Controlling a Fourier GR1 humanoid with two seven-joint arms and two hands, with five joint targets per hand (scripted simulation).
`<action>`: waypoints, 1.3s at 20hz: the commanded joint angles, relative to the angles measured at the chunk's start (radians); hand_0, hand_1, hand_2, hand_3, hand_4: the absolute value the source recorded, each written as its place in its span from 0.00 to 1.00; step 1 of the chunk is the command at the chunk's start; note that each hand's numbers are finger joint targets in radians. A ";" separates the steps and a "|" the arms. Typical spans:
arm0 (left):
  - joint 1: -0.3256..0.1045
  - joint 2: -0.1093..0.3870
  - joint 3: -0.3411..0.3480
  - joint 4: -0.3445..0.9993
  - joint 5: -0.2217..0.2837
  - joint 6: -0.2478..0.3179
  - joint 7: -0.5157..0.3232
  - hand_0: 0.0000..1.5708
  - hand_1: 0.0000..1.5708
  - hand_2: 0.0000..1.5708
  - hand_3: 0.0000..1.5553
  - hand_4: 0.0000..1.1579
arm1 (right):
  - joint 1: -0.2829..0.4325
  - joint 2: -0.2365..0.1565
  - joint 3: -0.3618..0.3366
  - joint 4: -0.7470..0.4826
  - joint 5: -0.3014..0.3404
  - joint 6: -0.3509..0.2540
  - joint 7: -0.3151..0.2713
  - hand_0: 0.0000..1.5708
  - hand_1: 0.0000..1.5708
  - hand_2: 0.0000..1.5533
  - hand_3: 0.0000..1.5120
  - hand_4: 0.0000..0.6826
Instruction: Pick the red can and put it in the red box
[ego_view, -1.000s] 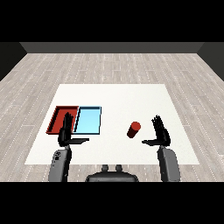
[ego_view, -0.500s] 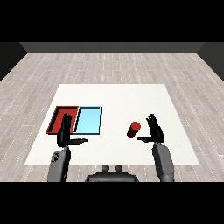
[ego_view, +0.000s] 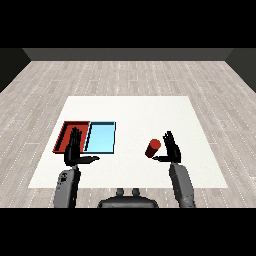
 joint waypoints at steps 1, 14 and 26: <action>0.013 -0.012 -0.005 0.026 -0.023 0.014 -0.045 0.00 0.00 0.00 0.00 0.00 | -0.032 0.006 -0.004 0.102 -0.012 0.013 -0.063 0.00 0.00 0.00 0.00 0.00; 0.049 -0.008 -0.011 -0.092 0.014 -0.005 0.030 0.00 0.00 0.00 0.00 0.00 | -0.114 0.006 0.017 0.182 -0.036 -0.027 -0.043 0.00 0.00 0.00 0.00 0.00; 0.009 -0.013 -0.013 0.031 -0.012 -0.002 -0.040 0.00 0.00 0.00 0.00 0.00 | -0.120 0.041 0.095 0.159 -0.036 -0.129 -0.011 0.00 0.00 0.00 0.00 0.00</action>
